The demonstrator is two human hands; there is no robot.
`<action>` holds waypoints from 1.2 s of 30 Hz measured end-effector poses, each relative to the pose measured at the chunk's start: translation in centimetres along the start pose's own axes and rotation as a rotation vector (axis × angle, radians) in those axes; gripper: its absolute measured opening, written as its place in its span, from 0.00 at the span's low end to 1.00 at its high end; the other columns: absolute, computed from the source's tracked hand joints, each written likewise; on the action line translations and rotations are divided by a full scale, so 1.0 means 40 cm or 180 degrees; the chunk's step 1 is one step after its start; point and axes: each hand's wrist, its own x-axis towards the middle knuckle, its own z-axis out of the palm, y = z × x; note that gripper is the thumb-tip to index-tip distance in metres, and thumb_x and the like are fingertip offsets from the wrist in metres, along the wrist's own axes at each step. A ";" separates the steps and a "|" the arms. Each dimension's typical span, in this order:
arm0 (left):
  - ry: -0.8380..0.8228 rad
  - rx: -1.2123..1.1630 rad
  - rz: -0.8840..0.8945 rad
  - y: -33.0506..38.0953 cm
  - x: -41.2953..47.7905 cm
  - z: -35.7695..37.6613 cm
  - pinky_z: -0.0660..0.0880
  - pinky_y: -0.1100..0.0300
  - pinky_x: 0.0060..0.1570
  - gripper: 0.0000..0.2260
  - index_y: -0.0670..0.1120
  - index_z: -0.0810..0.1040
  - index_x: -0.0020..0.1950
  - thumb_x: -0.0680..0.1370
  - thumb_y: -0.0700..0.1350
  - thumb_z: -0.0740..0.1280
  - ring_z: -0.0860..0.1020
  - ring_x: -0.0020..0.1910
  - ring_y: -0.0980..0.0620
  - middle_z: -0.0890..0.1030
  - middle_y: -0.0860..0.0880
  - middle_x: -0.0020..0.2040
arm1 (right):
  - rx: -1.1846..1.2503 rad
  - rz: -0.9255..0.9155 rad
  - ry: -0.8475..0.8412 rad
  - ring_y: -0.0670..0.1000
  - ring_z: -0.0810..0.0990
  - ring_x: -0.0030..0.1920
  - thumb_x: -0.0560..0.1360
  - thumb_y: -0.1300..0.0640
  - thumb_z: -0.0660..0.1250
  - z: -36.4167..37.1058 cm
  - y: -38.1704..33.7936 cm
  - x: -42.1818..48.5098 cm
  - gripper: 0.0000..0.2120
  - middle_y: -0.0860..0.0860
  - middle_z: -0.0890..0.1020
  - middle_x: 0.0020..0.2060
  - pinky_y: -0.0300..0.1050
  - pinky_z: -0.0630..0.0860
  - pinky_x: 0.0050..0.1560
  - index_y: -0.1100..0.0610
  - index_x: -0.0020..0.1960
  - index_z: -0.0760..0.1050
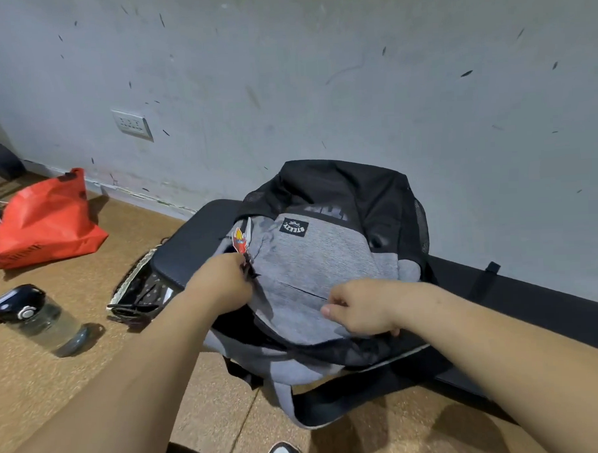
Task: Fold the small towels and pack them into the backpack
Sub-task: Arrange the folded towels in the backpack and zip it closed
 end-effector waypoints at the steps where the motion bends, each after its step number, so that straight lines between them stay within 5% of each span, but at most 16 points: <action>1: 0.0002 -0.0054 0.0013 -0.001 0.003 0.000 0.76 0.54 0.42 0.13 0.44 0.80 0.60 0.76 0.42 0.66 0.80 0.50 0.42 0.82 0.43 0.55 | -0.0054 0.0056 -0.0176 0.56 0.81 0.44 0.84 0.40 0.55 -0.017 -0.007 -0.001 0.22 0.55 0.85 0.47 0.45 0.76 0.36 0.56 0.58 0.78; 4: -0.0100 -0.0188 0.0138 0.001 0.020 -0.005 0.76 0.56 0.38 0.09 0.39 0.84 0.50 0.77 0.44 0.69 0.82 0.44 0.43 0.85 0.40 0.49 | -0.0511 -0.0089 0.0181 0.57 0.84 0.46 0.80 0.37 0.62 -0.057 -0.025 0.024 0.21 0.51 0.86 0.41 0.49 0.81 0.44 0.54 0.49 0.82; 8: 0.0275 -0.0444 0.0084 -0.034 0.050 -0.033 0.83 0.49 0.38 0.11 0.39 0.77 0.49 0.82 0.46 0.63 0.83 0.39 0.40 0.84 0.38 0.44 | -0.0601 -0.0721 0.1792 0.51 0.74 0.67 0.74 0.32 0.67 -0.071 -0.047 0.105 0.27 0.44 0.78 0.64 0.53 0.74 0.64 0.42 0.69 0.74; 10: 0.0907 -0.0292 0.0088 -0.076 0.086 -0.057 0.80 0.48 0.43 0.06 0.43 0.76 0.53 0.81 0.42 0.60 0.81 0.44 0.39 0.84 0.41 0.48 | -0.0727 -0.0979 0.1796 0.54 0.64 0.76 0.73 0.29 0.66 -0.051 -0.055 0.150 0.35 0.47 0.70 0.74 0.57 0.65 0.75 0.39 0.77 0.66; 13: 0.0976 -0.0201 0.0351 -0.122 0.147 -0.072 0.78 0.46 0.60 0.17 0.45 0.80 0.65 0.79 0.34 0.60 0.79 0.61 0.38 0.82 0.43 0.62 | -0.1242 -0.0707 0.1290 0.62 0.55 0.80 0.69 0.21 0.60 -0.016 -0.075 0.186 0.44 0.52 0.63 0.80 0.63 0.55 0.78 0.38 0.80 0.57; 16: 0.0567 -0.0300 0.0733 -0.142 0.193 -0.041 0.75 0.50 0.66 0.21 0.49 0.79 0.71 0.81 0.36 0.62 0.77 0.69 0.42 0.81 0.47 0.69 | -0.1724 -0.0513 0.1384 0.61 0.67 0.70 0.68 0.18 0.52 -0.016 -0.104 0.196 0.42 0.53 0.73 0.68 0.63 0.65 0.68 0.40 0.75 0.66; 19: 0.0544 -0.0095 0.1003 -0.156 0.245 0.015 0.78 0.49 0.55 0.12 0.51 0.84 0.61 0.82 0.41 0.65 0.81 0.58 0.42 0.83 0.47 0.56 | -0.1169 -0.0877 0.2183 0.57 0.75 0.58 0.75 0.30 0.54 -0.037 -0.124 0.233 0.29 0.51 0.79 0.50 0.56 0.70 0.60 0.49 0.55 0.82; 21: 0.0638 0.0031 0.1066 -0.159 0.268 0.036 0.75 0.50 0.49 0.08 0.48 0.85 0.54 0.81 0.41 0.67 0.79 0.51 0.42 0.79 0.47 0.49 | -0.0868 -0.1359 0.2536 0.57 0.78 0.57 0.78 0.36 0.59 -0.043 -0.127 0.270 0.23 0.50 0.82 0.50 0.55 0.72 0.62 0.52 0.54 0.83; 25: 0.0658 0.0230 0.1151 -0.159 0.296 0.029 0.71 0.52 0.43 0.06 0.50 0.75 0.42 0.79 0.42 0.66 0.79 0.48 0.40 0.76 0.48 0.44 | -0.0369 -0.1254 0.1645 0.56 0.73 0.72 0.78 0.31 0.61 -0.031 -0.158 0.316 0.34 0.50 0.77 0.70 0.57 0.67 0.72 0.47 0.78 0.65; 32: 0.0386 0.1164 0.1057 -0.182 0.190 -0.030 0.74 0.50 0.42 0.05 0.50 0.76 0.49 0.82 0.48 0.64 0.79 0.47 0.45 0.74 0.51 0.47 | -0.0567 -0.0702 0.1202 0.58 0.66 0.77 0.80 0.29 0.47 -0.019 -0.205 0.353 0.32 0.53 0.71 0.76 0.60 0.56 0.78 0.37 0.81 0.58; 36: -0.0622 0.1326 0.1231 -0.191 0.031 -0.069 0.78 0.51 0.46 0.03 0.49 0.78 0.44 0.78 0.46 0.68 0.78 0.44 0.49 0.80 0.52 0.43 | -0.0889 -0.0537 0.1036 0.63 0.64 0.77 0.79 0.28 0.46 -0.018 -0.229 0.357 0.30 0.58 0.65 0.79 0.65 0.54 0.77 0.34 0.78 0.61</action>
